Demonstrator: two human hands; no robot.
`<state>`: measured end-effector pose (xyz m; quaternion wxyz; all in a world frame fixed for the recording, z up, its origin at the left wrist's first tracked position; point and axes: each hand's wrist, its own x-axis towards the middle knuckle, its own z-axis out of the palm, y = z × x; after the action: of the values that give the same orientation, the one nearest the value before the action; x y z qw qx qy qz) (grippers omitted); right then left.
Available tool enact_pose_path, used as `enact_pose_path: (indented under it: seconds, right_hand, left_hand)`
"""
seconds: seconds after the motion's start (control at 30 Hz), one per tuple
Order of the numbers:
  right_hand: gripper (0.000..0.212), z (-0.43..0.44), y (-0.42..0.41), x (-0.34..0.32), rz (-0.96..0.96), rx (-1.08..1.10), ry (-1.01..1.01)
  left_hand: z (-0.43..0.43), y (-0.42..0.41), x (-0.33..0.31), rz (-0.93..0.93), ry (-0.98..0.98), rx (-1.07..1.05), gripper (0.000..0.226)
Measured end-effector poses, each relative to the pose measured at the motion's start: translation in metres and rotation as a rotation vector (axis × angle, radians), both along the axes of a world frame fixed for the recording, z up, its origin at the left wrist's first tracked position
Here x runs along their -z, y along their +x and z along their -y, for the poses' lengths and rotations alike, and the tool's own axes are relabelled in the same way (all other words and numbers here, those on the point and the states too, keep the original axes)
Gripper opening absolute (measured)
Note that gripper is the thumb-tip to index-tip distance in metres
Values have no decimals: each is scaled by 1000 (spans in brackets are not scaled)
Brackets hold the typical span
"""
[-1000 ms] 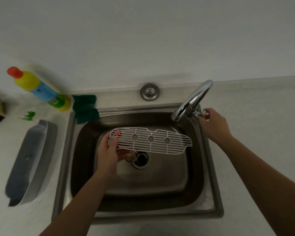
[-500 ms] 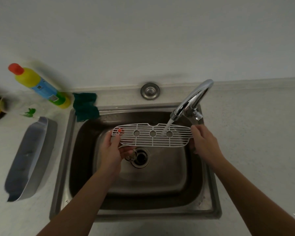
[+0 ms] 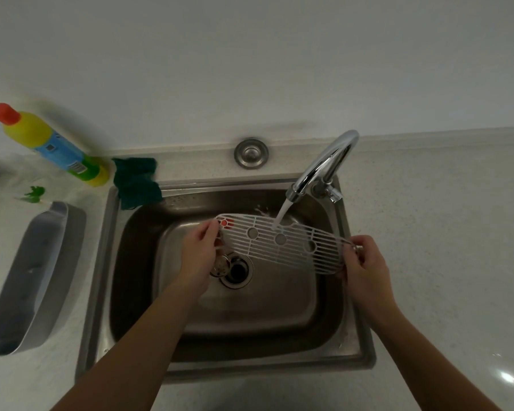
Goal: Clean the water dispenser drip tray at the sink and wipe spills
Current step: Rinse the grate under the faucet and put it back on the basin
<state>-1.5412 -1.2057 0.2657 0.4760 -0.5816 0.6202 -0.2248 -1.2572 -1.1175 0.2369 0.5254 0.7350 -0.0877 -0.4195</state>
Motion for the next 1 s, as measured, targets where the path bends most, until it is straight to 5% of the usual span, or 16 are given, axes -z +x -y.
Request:
enact_pose_path:
  seconds: [0.23, 0.47, 0.73, 0.87, 1.0]
  right_hand:
    - [12, -1, -6, 25, 96, 179, 314]
    - [16, 33, 35, 0, 163, 136, 217]
    - [16, 38, 90, -36, 221, -183, 114]
    - [10, 30, 99, -41, 240, -228, 61]
    - [13, 26, 105, -36, 149, -335, -3]
  left_hand:
    - [-3, 0, -21, 191, -166, 158, 19]
    - [-33, 11, -1, 141, -68, 11, 15]
    - [-83, 26, 29, 108, 93, -70, 13]
    - [-94, 34, 35, 151, 183, 79, 17]
    - [-75, 27, 18, 349, 150, 386, 51]
